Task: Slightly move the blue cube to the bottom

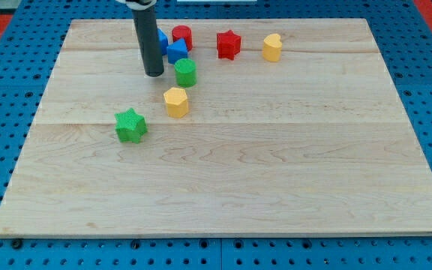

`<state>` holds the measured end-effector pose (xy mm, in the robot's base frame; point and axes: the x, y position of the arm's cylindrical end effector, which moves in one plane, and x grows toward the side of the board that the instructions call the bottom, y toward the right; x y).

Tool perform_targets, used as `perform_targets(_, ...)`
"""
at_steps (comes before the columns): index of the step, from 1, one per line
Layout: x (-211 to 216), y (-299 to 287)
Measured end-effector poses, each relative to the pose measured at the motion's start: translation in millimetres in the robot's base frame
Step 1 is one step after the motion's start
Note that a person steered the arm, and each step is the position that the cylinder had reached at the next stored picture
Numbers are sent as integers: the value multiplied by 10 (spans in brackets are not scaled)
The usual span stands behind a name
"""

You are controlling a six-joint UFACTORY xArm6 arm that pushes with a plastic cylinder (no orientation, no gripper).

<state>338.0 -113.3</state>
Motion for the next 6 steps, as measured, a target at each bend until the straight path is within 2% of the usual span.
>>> perform_targets(1, -239, -455)
perform_targets(2, -678, -562)
perform_targets(4, -1002, -374)
perform_targets(6, -1018, -126)
